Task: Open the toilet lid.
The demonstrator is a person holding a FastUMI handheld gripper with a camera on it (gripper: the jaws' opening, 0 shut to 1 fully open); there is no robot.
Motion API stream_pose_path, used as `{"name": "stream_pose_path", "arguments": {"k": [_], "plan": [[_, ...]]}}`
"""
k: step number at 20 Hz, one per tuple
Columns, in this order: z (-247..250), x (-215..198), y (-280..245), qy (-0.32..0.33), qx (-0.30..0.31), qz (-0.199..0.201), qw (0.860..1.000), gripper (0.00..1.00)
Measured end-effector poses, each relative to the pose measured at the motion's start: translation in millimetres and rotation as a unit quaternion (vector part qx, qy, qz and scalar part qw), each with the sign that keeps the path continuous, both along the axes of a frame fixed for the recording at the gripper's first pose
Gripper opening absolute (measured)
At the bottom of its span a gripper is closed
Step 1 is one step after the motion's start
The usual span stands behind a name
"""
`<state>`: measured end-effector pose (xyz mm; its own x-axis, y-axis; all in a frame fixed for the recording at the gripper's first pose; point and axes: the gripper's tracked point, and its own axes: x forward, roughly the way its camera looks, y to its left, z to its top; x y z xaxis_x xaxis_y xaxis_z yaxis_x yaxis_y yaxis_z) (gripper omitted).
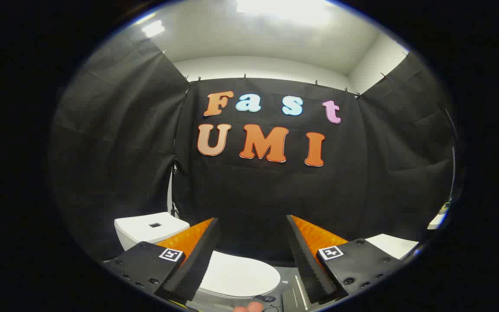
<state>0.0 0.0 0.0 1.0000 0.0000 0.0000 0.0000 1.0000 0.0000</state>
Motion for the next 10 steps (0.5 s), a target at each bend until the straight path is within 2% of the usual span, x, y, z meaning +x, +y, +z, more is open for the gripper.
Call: {"name": "stream_pose_path", "arguments": {"k": [10], "plan": [[0.5, -3.2, -5.1, 0.003, 0.002, -0.006, 1.0, 0.98]]}}
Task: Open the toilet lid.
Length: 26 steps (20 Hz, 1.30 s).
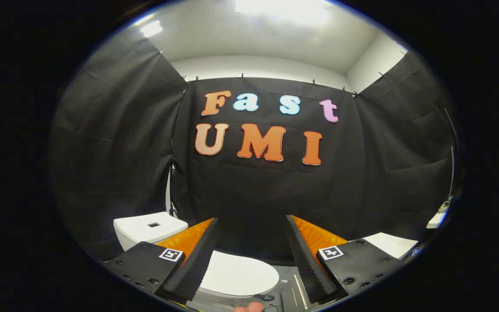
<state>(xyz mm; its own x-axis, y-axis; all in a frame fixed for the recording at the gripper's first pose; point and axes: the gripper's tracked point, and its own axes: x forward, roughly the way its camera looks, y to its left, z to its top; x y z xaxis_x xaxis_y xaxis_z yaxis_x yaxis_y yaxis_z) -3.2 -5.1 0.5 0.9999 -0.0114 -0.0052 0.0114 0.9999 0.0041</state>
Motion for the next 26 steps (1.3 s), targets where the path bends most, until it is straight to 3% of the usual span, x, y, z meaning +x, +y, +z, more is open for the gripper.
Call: {"name": "stream_pose_path", "arguments": {"k": [26], "plan": [[-7.5, 0.4, -1.7, 0.012, 0.009, 0.001, 1.0, 0.98]]}}
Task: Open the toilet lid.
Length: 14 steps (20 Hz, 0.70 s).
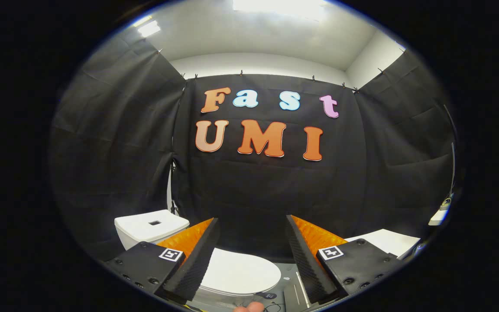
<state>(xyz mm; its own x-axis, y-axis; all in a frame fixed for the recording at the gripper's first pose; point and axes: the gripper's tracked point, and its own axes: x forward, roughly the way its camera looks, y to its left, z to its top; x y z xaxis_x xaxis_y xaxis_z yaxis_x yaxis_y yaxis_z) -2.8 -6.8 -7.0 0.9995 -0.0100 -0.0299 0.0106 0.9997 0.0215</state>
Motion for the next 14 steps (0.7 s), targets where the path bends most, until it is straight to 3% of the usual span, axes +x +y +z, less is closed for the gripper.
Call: {"name": "stream_pose_path", "arguments": {"k": [8, 14], "plan": [[-54.5, 24.1, -24.2, 0.008, 0.074, -0.038, 0.996, 0.98], [-191.2, 42.9, -58.8, 0.126, 0.116, -0.098, 0.98, 0.99]]}}
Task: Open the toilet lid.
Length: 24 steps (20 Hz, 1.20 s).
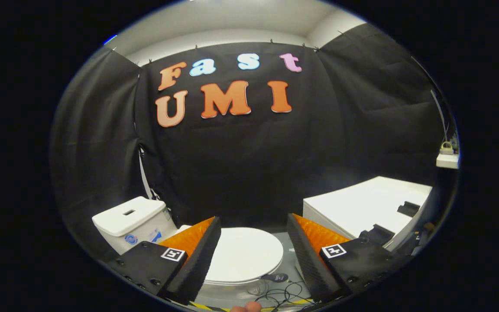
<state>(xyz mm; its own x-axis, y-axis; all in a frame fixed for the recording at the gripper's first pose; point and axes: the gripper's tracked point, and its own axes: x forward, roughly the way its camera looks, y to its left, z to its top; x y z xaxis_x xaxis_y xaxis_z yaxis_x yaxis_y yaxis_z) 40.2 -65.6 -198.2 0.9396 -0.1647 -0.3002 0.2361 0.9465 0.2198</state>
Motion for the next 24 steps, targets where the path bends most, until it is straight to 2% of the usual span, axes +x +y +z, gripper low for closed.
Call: {"name": "stream_pose_path", "arguments": {"k": [3, 7, 12, 14, 17, 20, 24], "plan": [[-62.0, 0.5, -3.8, 0.027, 0.079, -0.015, 0.996, 0.99], [-136.4, -9.4, -29.7, 0.068, 0.115, -0.063, 0.989, 1.0], [-180.0, -24.2, -48.3, 0.076, 0.188, -0.092, 0.975, 0.99], [-203.0, -44.4, -31.5, 0.126, 0.23, -0.063, 0.963, 0.99], [-219.4, -43.1, -32.0, 0.146, 0.276, -0.059, 0.948, 0.99], [-245.7, -52.1, -40.2, 0.167, 0.289, -0.084, 0.939, 0.99], [-270.4, -56.6, -40.0, 0.167, 0.341, -0.112, 0.918, 0.99]]}}
